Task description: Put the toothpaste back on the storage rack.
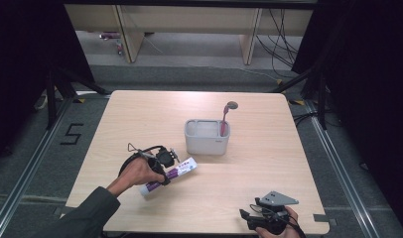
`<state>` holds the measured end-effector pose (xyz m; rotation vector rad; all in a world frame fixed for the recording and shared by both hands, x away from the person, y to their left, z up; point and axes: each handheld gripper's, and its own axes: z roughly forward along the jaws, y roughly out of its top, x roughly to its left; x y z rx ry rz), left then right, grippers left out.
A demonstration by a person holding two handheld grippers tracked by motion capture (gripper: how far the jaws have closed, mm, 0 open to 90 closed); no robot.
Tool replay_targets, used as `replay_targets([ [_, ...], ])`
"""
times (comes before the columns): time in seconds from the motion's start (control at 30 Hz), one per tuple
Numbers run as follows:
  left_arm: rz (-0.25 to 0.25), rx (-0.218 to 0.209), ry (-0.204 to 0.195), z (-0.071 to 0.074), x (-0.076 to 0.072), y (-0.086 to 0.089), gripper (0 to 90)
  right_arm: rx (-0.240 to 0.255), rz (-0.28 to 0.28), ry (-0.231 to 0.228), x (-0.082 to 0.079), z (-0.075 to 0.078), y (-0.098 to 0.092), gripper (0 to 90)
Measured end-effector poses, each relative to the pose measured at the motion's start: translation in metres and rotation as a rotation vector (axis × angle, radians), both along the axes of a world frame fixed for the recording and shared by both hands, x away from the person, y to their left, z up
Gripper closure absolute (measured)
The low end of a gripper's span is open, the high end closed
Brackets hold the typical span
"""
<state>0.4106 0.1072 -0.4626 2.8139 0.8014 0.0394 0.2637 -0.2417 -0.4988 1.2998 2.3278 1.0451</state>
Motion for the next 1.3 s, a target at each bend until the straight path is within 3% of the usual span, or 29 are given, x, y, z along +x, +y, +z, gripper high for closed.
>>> replay_targets([
  [0.3,-0.005,-0.060,-0.008,0.011,-0.006,0.005,67.7,0.005,0.007,-0.006,0.001,-0.001,-0.001,30.4],
  [0.5,-0.002,-0.097,-0.024,0.018,-0.006,0.006,67.7,0.027,-0.015,0.028,-0.001,-0.001,0.001,30.3],
  [0.9,0.025,-0.188,-0.062,0.029,-0.003,0.005,67.6,0.012,-0.010,0.013,0.001,-0.002,-0.001,30.3],
  [1.03,0.016,-0.239,-0.103,0.038,-0.003,0.004,67.6,0.013,-0.007,0.009,0.001,-0.002,-0.001,30.3],
  [1.13,0.048,-0.301,-0.123,0.042,-0.003,0.003,67.7,0.014,-0.010,0.015,0.001,-0.002,-0.001,30.3],
  [1.3,0.045,-0.363,-0.168,0.053,0.000,0.008,67.6,0.021,-0.009,0.030,0.000,-0.002,-0.001,30.3],
])
